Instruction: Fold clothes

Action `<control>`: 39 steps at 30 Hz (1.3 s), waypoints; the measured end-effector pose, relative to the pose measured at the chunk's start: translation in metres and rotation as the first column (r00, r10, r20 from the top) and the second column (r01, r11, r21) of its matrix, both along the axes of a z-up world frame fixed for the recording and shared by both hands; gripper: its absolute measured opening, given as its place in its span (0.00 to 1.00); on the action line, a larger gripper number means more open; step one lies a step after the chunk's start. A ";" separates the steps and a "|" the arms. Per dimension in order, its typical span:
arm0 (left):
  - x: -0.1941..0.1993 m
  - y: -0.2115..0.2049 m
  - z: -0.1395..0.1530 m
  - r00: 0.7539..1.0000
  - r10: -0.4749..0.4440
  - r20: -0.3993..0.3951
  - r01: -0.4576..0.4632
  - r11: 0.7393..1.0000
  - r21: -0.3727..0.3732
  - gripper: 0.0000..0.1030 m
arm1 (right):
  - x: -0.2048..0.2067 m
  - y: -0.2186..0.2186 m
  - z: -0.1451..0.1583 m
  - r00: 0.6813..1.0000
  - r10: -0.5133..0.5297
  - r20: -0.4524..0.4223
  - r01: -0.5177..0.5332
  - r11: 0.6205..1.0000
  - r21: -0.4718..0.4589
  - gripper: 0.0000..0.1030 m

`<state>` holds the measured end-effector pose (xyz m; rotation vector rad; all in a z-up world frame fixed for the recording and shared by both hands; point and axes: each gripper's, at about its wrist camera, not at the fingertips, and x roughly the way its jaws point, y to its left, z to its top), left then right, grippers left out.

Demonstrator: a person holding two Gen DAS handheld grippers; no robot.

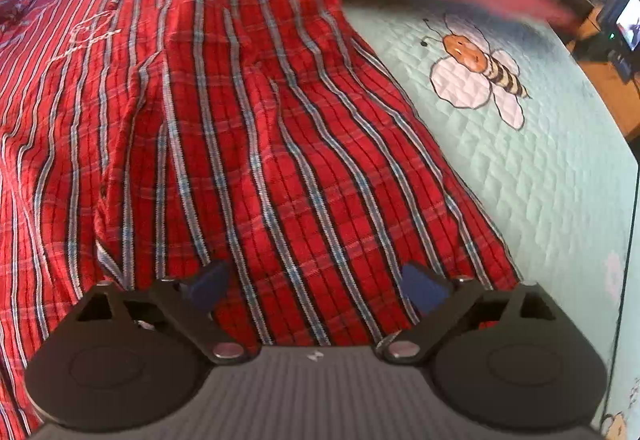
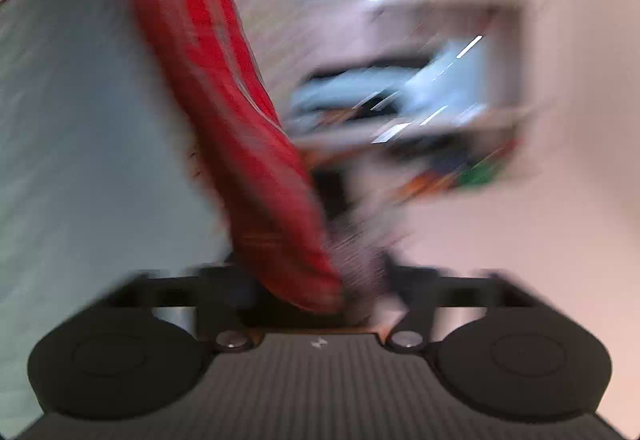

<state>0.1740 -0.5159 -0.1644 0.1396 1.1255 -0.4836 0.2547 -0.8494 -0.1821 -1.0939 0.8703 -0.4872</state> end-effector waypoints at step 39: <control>0.308 0.110 -0.026 0.902 0.384 -0.196 -0.430 0.763 -0.483 0.51 | -0.013 0.279 -0.029 0.864 -0.395 0.313 -0.274 0.154 0.949 0.51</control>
